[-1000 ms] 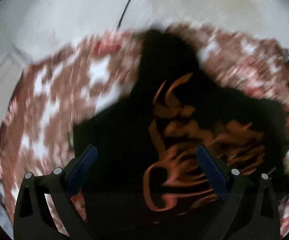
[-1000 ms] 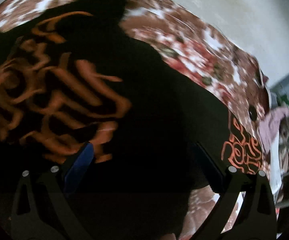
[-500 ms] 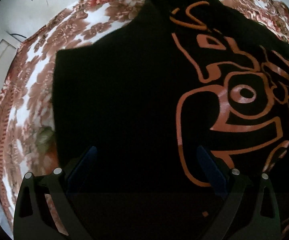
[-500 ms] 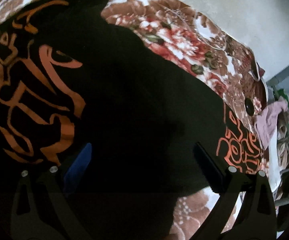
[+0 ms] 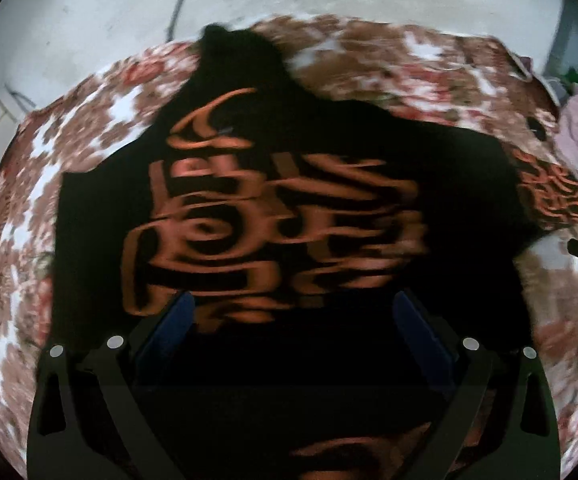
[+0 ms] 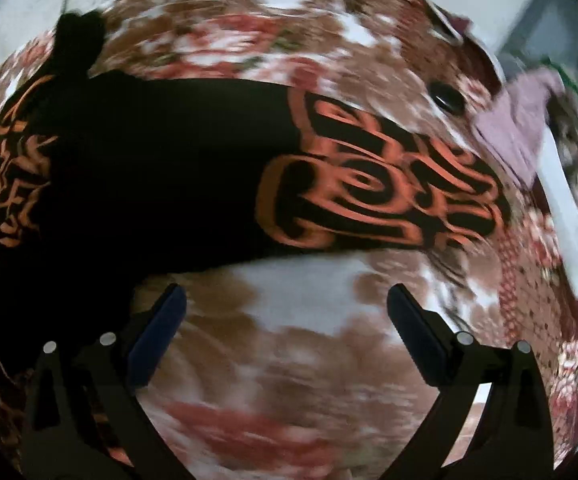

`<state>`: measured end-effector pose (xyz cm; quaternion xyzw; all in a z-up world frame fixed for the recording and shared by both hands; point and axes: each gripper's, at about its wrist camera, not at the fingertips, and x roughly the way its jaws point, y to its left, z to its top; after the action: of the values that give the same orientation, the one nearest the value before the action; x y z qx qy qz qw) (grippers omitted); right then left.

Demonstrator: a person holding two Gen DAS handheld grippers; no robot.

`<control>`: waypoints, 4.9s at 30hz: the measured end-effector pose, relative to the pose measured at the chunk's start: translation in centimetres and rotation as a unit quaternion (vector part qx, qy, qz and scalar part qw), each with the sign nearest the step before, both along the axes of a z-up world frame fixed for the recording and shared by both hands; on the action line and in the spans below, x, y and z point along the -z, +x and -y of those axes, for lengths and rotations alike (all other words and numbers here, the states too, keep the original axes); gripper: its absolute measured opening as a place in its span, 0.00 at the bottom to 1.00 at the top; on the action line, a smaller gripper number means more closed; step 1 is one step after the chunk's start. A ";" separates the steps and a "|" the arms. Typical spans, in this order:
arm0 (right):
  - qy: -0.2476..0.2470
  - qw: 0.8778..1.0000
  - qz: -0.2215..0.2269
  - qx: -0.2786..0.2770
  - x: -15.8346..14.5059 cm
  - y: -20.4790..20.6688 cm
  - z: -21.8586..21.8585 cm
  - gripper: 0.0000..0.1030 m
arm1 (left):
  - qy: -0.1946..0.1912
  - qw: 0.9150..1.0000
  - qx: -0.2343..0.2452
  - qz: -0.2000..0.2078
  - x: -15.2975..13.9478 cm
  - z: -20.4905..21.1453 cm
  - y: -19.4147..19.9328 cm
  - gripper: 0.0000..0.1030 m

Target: Fold large clothes

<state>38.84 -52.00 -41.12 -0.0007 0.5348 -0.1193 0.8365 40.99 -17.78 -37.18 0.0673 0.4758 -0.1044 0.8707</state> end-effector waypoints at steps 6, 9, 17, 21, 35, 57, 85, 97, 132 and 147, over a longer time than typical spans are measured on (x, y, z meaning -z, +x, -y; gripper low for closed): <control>0.031 0.999 -0.003 0.039 -0.4 -2.5 10.6 0.95 | -0.005 0.999 0.042 0.003 0.3 11.1 -2.7 0.95; 0.046 0.997 -0.001 0.060 0.0 -2.8 15.7 0.95 | 0.001 0.998 0.065 0.011 0.6 15.6 -3.5 0.95; 0.110 0.988 -0.003 0.110 2.2 -1.1 24.9 0.93 | 0.012 0.995 0.102 0.004 2.0 22.4 -2.6 0.95; 0.194 0.972 -0.010 0.131 4.1 0.3 27.5 0.69 | 0.017 0.994 0.106 -0.003 2.6 23.6 -1.8 0.95; 0.403 0.886 0.006 0.228 8.6 3.7 33.6 0.13 | 0.011 0.989 0.144 -0.020 5.3 24.2 -1.2 0.95; 0.312 0.931 0.172 -0.077 -22.9 9.7 9.3 0.05 | -0.004 0.983 0.179 -0.028 11.3 26.1 -2.6 0.95; 0.109 0.951 -0.043 -0.287 -5.9 17.8 -46.0 0.05 | -0.020 0.963 0.217 -0.157 7.4 11.6 -11.1 0.95; 0.114 0.925 -0.169 -0.320 3.7 15.3 -53.0 0.87 | -0.044 0.979 0.116 -0.164 7.4 -4.9 -13.4 0.95; -0.014 0.989 -0.057 -0.133 4.0 15.8 -19.8 0.95 | -0.102 0.981 -0.104 -0.126 4.8 -22.7 11.6 0.20; 0.023 0.990 0.018 -0.138 -0.4 13.9 -22.9 0.95 | 0.032 0.998 -0.058 0.022 0.2 -22.0 7.8 0.85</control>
<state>52.73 -29.07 -40.70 -0.0533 0.5174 0.0094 0.8540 48.81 4.25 -37.41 0.0693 0.4624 -0.0369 0.8832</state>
